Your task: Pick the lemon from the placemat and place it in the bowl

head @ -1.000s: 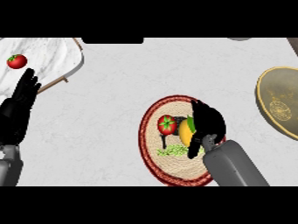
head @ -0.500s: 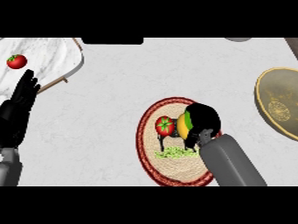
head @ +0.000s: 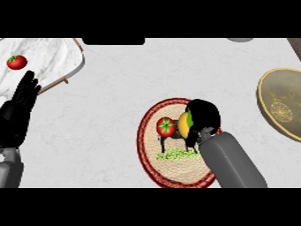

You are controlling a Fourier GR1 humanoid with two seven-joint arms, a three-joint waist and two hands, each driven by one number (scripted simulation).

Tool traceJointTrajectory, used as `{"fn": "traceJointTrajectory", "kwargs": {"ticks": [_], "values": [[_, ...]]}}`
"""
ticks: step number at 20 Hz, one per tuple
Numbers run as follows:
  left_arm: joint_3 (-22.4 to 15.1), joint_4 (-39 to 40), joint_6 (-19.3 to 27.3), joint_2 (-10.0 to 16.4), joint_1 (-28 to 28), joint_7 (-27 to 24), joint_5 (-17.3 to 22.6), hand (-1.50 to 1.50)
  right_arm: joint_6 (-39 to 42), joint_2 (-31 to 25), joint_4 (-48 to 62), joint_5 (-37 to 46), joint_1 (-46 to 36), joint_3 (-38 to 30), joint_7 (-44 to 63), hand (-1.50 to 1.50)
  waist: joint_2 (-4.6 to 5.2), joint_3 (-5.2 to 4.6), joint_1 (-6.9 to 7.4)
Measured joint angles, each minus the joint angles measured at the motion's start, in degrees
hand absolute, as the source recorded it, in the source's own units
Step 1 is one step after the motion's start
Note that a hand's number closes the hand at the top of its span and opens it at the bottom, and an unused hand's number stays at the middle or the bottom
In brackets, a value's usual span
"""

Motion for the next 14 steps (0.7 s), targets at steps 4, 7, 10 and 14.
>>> {"fn": "traceJointTrajectory", "kwargs": {"ticks": [4,7,10,14], "values": [[-0.18,-0.92,0.2,-0.68,-0.07,0.66,-1.03,0.0,-1.05,-1.41,-1.28,1.32,-1.03,-2.11,0.53,1.5,0.24,0.21,0.05],[-0.48,-1.55,0.47,-1.38,0.26,1.12,-1.76,0.0,-2.6,-3.46,-0.03,1.67,-2.49,-4.85,-0.81,1.5,0.35,0.29,0.14],[0.11,-2.28,-0.23,-1.34,0.86,1.29,-1.56,0.0,-2.67,-3.95,-3.01,3.07,-2.83,-5.24,0.83,1.5,0.35,0.32,0.06],[1.3,-1.4,-0.91,-0.56,0.06,1.42,-1.0,0.0,-2.05,-4.96,-10.99,6.8,-4.08,-4.07,6.04,1.5,0.15,0.31,-0.45]]}}
